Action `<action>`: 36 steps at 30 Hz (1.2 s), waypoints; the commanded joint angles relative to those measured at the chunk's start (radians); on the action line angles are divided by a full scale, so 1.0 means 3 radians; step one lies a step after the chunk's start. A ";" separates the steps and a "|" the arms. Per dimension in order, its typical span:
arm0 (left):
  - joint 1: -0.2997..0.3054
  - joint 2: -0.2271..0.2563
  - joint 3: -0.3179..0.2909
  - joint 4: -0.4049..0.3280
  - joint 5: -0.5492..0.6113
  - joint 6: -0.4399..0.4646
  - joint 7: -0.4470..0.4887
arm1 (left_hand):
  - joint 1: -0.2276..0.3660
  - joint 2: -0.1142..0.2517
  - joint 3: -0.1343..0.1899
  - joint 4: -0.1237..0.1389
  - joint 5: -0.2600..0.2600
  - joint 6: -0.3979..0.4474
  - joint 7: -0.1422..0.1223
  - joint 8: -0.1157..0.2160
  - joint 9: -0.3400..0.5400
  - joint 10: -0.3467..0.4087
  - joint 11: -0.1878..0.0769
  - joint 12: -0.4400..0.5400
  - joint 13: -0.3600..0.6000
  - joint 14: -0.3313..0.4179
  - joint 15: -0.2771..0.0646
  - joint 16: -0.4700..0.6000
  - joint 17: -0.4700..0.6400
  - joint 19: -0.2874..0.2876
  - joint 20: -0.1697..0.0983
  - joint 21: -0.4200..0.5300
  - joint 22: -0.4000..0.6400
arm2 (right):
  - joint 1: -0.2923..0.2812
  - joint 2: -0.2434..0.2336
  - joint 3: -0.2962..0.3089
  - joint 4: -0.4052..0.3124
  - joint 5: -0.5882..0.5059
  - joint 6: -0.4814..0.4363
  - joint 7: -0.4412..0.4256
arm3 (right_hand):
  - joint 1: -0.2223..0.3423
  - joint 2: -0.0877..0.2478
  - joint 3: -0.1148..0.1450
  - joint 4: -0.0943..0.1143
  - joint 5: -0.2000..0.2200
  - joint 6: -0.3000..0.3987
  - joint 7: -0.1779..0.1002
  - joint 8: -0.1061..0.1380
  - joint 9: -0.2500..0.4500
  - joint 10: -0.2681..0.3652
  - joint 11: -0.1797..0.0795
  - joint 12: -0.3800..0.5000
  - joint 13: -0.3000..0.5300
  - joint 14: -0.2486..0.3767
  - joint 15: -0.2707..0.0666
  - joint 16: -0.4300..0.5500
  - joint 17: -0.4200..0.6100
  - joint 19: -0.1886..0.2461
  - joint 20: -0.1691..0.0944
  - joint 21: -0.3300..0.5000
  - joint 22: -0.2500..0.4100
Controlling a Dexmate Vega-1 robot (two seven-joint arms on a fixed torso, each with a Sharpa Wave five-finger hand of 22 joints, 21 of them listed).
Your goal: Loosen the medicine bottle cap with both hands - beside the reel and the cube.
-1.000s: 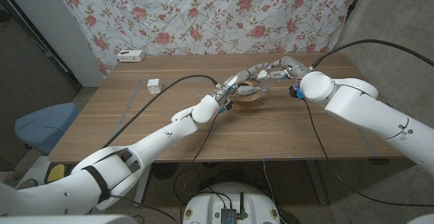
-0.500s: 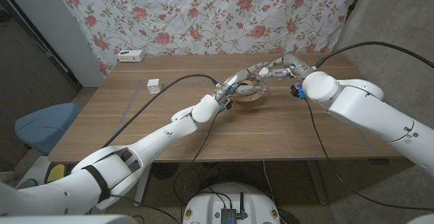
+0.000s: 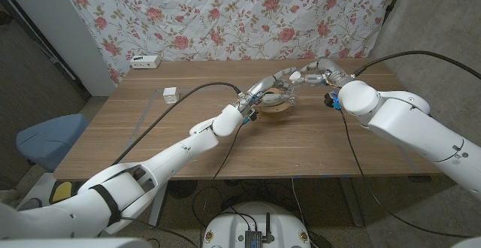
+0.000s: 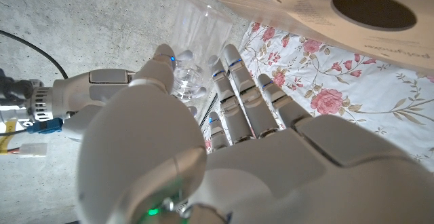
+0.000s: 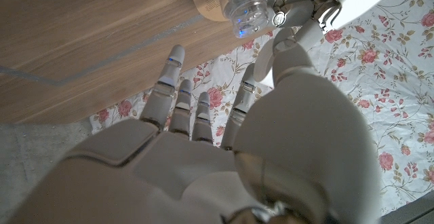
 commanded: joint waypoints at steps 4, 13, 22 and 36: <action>0.0160 0.0133 -0.0086 -0.0302 0.0014 0.0148 0.0052 | 0.0026 0.0022 0.0019 -0.0011 0.0029 -0.0006 -0.0006 0.0008 0.0005 0.0194 -0.0184 0.0021 0.0020 -0.0021 -0.0266 -0.0004 0.0007 0.0013 -0.0193 0.0003 0.0009 | -0.0199 0.0099 0.0169 0.0070 0.0057 0.0273 -0.0205 | 0.0002 0.0002 0.0011 0.0011 0.0016 0.0025 0.0041 0.0024 0.0001 0.0040 0.0027 0.0010 -0.0003 0.0017 0.0026 0.0017 0.0003 0.0043 -0.0005 0.0025 0.0005; 0.0251 0.0214 -0.0149 -0.0455 0.0015 0.0177 0.0078 | 0.0033 0.0024 0.0017 -0.0013 0.0029 -0.0004 -0.0005 0.0008 0.0005 0.0202 -0.0183 0.0025 0.0020 -0.0018 -0.0273 0.0000 0.0009 0.0017 -0.0191 0.0004 0.0009 | -0.0283 0.0217 0.0216 0.0129 0.0056 0.0402 -0.0348 | 0.0002 0.0002 0.0009 0.0012 0.0015 0.0035 0.0042 0.0028 -0.0002 0.0053 0.0027 0.0010 -0.0003 0.0021 0.0021 0.0018 0.0003 0.0047 -0.0005 0.0023 0.0003; 0.0363 0.0304 -0.0224 -0.0640 0.0027 0.0215 0.0110 | 0.0039 0.0026 0.0015 -0.0013 0.0029 -0.0003 -0.0008 0.0008 0.0005 0.0194 -0.0192 0.0022 0.0020 -0.0017 -0.0281 0.0002 0.0010 0.0018 -0.0192 0.0004 0.0010 | -0.0415 0.0351 0.0278 0.0230 0.0021 0.0615 -0.0523 | 0.0007 -0.0002 0.0007 0.0010 0.0015 0.0046 0.0037 0.0033 -0.0006 0.0081 0.0019 0.0015 -0.0003 0.0042 0.0009 0.0024 0.0002 0.0049 -0.0024 0.0021 0.0002; 0.0625 0.0519 -0.0401 -0.1048 0.0045 0.0339 0.0162 | 0.0025 0.0030 0.0010 -0.0001 0.0028 -0.0004 -0.0006 0.0007 0.0005 0.0199 -0.0186 0.0024 0.0019 -0.0020 -0.0276 0.0000 0.0010 0.0016 -0.0186 0.0003 0.0010 | -0.0485 0.0522 0.0262 0.0378 -0.0055 0.0863 -0.0668 | 0.0004 -0.0012 -0.0003 0.0012 0.0012 0.0064 0.0022 0.0043 -0.0012 0.0109 0.0007 0.0014 -0.0003 0.0061 -0.0017 0.0028 0.0001 0.0004 -0.0091 0.0001 0.0001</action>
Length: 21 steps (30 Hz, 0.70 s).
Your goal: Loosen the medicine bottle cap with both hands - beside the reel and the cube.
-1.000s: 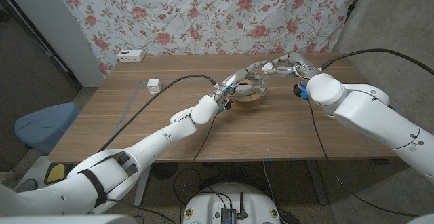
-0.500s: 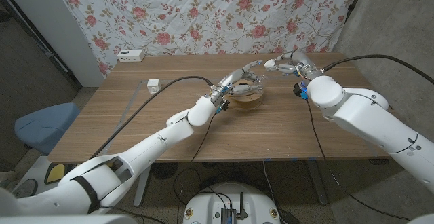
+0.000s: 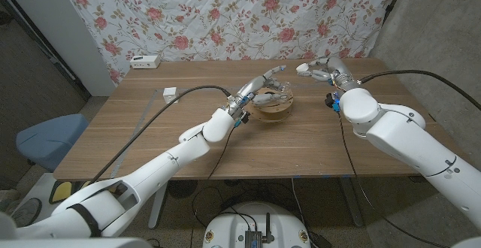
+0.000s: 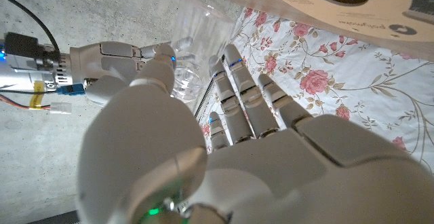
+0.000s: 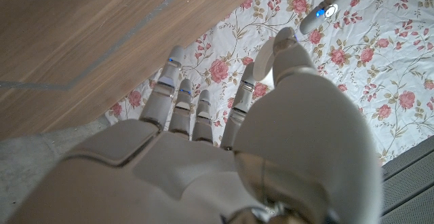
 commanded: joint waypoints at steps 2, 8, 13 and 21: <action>0.0254 0.0200 -0.0168 -0.0375 0.0017 0.0103 0.0059 | 0.0019 0.0020 0.0019 0.0006 0.0018 -0.0003 -0.0005 0.0008 0.0005 0.0200 -0.0180 0.0022 0.0018 -0.0022 -0.0279 0.0000 0.0010 0.0016 -0.0185 0.0002 0.0010 | -0.0066 0.0169 -0.0024 0.0160 -0.0093 0.0279 -0.0149 | 0.0001 -0.0012 -0.0005 0.0015 0.0013 0.0036 -0.0012 0.0022 0.0003 0.0025 -0.0020 0.0014 -0.0003 0.0037 -0.0015 0.0031 0.0011 -0.0008 -0.0059 0.0000 0.0001; 0.0390 0.0286 -0.0248 -0.0529 0.0024 0.0129 0.0100 | 0.0028 0.0021 0.0019 0.0001 0.0019 -0.0001 -0.0005 0.0008 0.0005 0.0204 -0.0179 0.0024 0.0018 -0.0022 -0.0288 0.0001 0.0011 0.0015 -0.0187 0.0002 0.0010 | -0.0084 0.0237 -0.0064 0.0277 -0.0166 0.0451 -0.0189 | 0.0002 -0.0013 -0.0007 0.0015 0.0013 0.0050 -0.0023 0.0028 0.0001 0.0029 -0.0023 0.0012 -0.0003 0.0047 -0.0041 0.0034 0.0011 -0.0017 -0.0096 -0.0002 0.0002; 0.0504 0.0348 -0.0311 -0.0645 0.0041 0.0153 0.0142 | 0.0033 0.0016 0.0013 -0.0003 0.0018 0.0002 -0.0009 0.0009 0.0005 0.0203 -0.0181 0.0024 0.0018 -0.0024 -0.0289 0.0003 0.0012 0.0028 -0.0137 0.0007 0.0010 | -0.0111 0.0251 -0.0059 0.0354 -0.0182 0.0574 -0.0157 | -0.0008 -0.0017 -0.0012 0.0019 0.0011 0.0035 -0.0031 0.0024 -0.0001 0.0027 -0.0035 0.0007 -0.0002 0.0048 -0.0050 0.0032 0.0011 -0.0014 -0.0111 0.0000 0.0002; 0.0662 0.0437 -0.0416 -0.0818 0.0071 0.0211 0.0208 | 0.0037 0.0018 0.0010 -0.0003 0.0018 -0.0001 -0.0014 0.0008 0.0005 0.0200 -0.0176 0.0023 0.0018 -0.0024 -0.0287 0.0005 0.0012 0.0047 -0.0081 0.0013 0.0011 | -0.0156 0.0317 -0.0070 0.0488 -0.0235 0.0759 -0.0186 | -0.0015 -0.0020 -0.0016 0.0022 0.0010 0.0047 -0.0032 0.0030 -0.0003 0.0040 -0.0035 0.0009 -0.0002 0.0051 -0.0064 0.0032 0.0012 -0.0012 -0.0116 0.0003 0.0002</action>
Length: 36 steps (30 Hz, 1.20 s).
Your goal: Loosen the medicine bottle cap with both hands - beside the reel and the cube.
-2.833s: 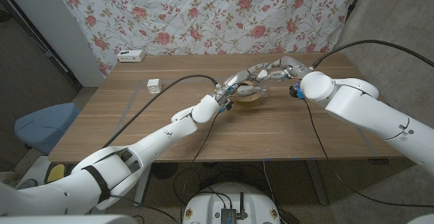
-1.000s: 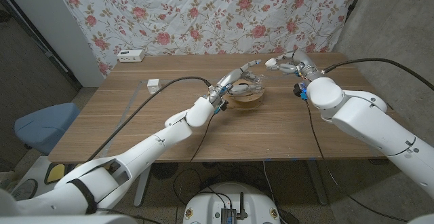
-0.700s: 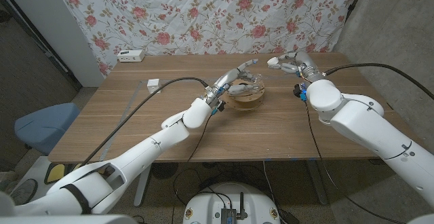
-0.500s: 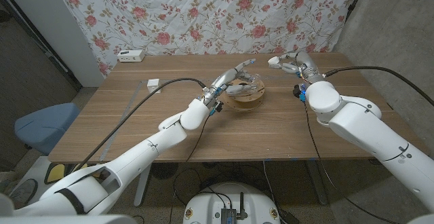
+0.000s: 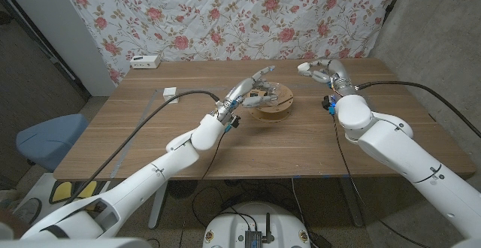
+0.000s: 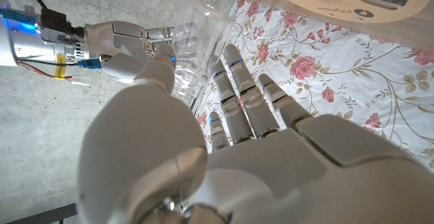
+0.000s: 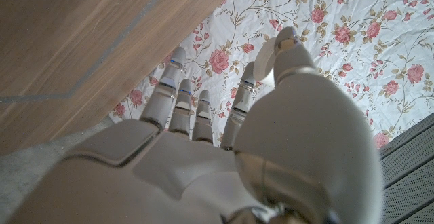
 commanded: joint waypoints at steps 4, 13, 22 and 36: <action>0.0277 0.0155 -0.0181 -0.0289 0.0049 0.0071 0.0122 | 0.0041 0.0017 0.0011 0.0001 0.0024 -0.0003 -0.0012 0.0007 0.0005 0.0192 -0.0169 0.0015 0.0020 -0.0017 -0.0295 0.0002 0.0003 0.0079 0.0031 0.0023 0.0011 | -0.0073 0.0113 -0.0026 0.0216 -0.0101 0.0312 -0.0046 | 0.0001 -0.0004 0.0003 0.0011 0.0010 0.0031 -0.0013 0.0017 0.0014 0.0022 -0.0013 0.0009 -0.0002 0.0009 -0.0025 0.0032 0.0009 0.0002 -0.0027 0.0004 0.0002; 0.0423 0.0202 -0.0285 -0.0362 0.0014 0.0117 0.0201 | 0.0066 0.0013 0.0005 -0.0010 0.0024 -0.0006 -0.0022 0.0006 0.0005 0.0181 -0.0199 0.0011 0.0020 -0.0025 -0.0309 0.0004 0.0006 0.0075 0.0066 0.0016 0.0012 | -0.0103 0.0182 -0.0045 0.0303 -0.0165 0.0420 -0.0090 | 0.0003 -0.0003 0.0002 0.0010 0.0010 0.0042 -0.0019 0.0023 0.0011 0.0024 -0.0023 0.0006 -0.0001 0.0009 -0.0036 0.0031 0.0010 -0.0001 -0.0045 0.0004 0.0002; 0.0559 0.0285 -0.0395 -0.0468 0.0020 0.0210 0.0271 | 0.0085 0.0013 -0.0006 -0.0013 0.0023 -0.0007 -0.0029 0.0006 0.0005 0.0186 -0.0197 0.0014 0.0021 -0.0032 -0.0325 0.0008 0.0011 0.0067 0.0080 0.0010 0.0013 | -0.0147 0.0258 -0.0065 0.0473 -0.0230 0.0675 -0.0111 | 0.0001 -0.0001 0.0000 0.0012 0.0011 0.0064 -0.0026 0.0034 0.0008 0.0038 -0.0034 0.0006 -0.0001 0.0006 -0.0054 0.0029 0.0011 -0.0002 -0.0068 0.0004 0.0002; 0.0709 0.0376 -0.0498 -0.0536 0.0044 0.0289 0.0370 | 0.0114 0.0007 -0.0043 -0.0016 0.0020 -0.0008 -0.0041 0.0006 0.0005 0.0188 -0.0255 0.0016 0.0020 -0.0070 -0.0342 0.0008 0.0017 0.0026 0.0120 -0.0005 0.0014 | -0.0216 0.0390 -0.0078 0.0718 -0.0302 0.0999 -0.0161 | -0.0018 0.0002 -0.0008 0.0021 0.0009 0.0062 -0.0037 0.0037 0.0002 0.0028 -0.0047 -0.0006 0.0000 -0.0033 -0.0066 0.0013 0.0015 -0.0069 -0.0089 -0.0018 0.0002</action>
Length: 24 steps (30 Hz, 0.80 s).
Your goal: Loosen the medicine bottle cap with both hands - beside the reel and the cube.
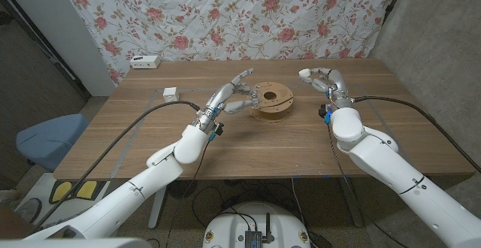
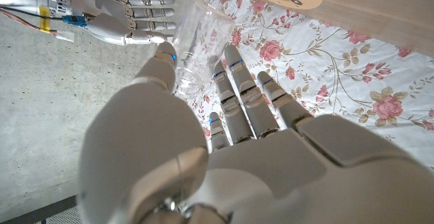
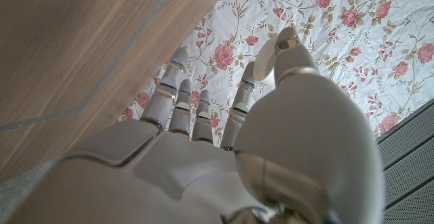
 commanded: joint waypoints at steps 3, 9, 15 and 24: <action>0.0158 0.0083 -0.0096 -0.0071 0.0028 0.0098 0.0096 | 0.0070 0.0016 -0.0036 -0.0003 0.0012 0.0004 -0.0030 0.0005 0.0005 0.0223 -0.0254 0.0018 0.0004 -0.0050 -0.0354 0.0009 0.0021 -0.0029 0.0013 -0.0005 0.0008 | -0.0061 0.0122 -0.0022 0.0234 -0.0081 0.0288 -0.0056 | -0.0013 0.0021 -0.0001 0.0017 0.0021 0.0063 -0.0047 0.0028 0.0008 0.0000 -0.0035 -0.0014 0.0000 -0.0051 -0.0042 0.0002 0.0013 -0.0097 -0.0068 -0.0032 0.0002; 0.0230 0.0101 -0.0125 -0.0098 0.0065 0.0162 0.0173 | 0.0073 0.0024 -0.0054 0.0006 0.0012 0.0001 -0.0031 0.0004 0.0005 0.0225 -0.0267 0.0019 0.0003 -0.0067 -0.0348 0.0011 0.0024 -0.0052 0.0025 -0.0010 0.0008 | -0.0067 0.0185 -0.0039 0.0406 -0.0133 0.0465 -0.0091 | -0.0033 0.0026 -0.0007 0.0026 0.0019 0.0064 -0.0070 0.0031 0.0004 -0.0016 -0.0047 -0.0022 0.0001 -0.0096 -0.0068 -0.0012 0.0017 -0.0167 -0.0097 -0.0047 0.0003; 0.0279 0.0084 -0.0120 -0.0050 0.0264 0.0176 0.0404 | 0.0077 0.0051 -0.0081 0.0021 0.0013 0.0083 -0.0015 0.0032 0.0005 0.0264 -0.0257 0.0033 0.0001 -0.0047 -0.0350 0.0031 0.0032 -0.0051 0.0018 -0.0001 0.0009 | -0.0050 0.0243 -0.0046 0.0518 -0.0130 0.0532 -0.0093 | -0.0033 0.0036 -0.0006 0.0027 0.0020 0.0067 -0.0079 0.0035 0.0001 -0.0028 -0.0058 -0.0029 0.0001 -0.0135 -0.0088 -0.0023 0.0019 -0.0208 -0.0111 -0.0050 0.0003; 0.0356 0.0090 -0.0103 -0.0047 0.0404 0.0266 0.0589 | 0.0086 0.0049 -0.0110 0.0018 0.0013 0.0136 -0.0021 0.0040 0.0004 0.0301 -0.0276 0.0044 -0.0001 -0.0032 -0.0355 0.0039 0.0033 -0.0043 -0.0019 0.0004 0.0008 | -0.0003 0.0318 -0.0079 0.0639 -0.0149 0.0549 -0.0121 | -0.0036 0.0041 -0.0007 0.0026 0.0019 0.0071 -0.0089 0.0040 -0.0002 -0.0049 -0.0062 -0.0037 0.0001 -0.0153 -0.0071 -0.0026 0.0020 -0.0245 -0.0102 -0.0048 0.0003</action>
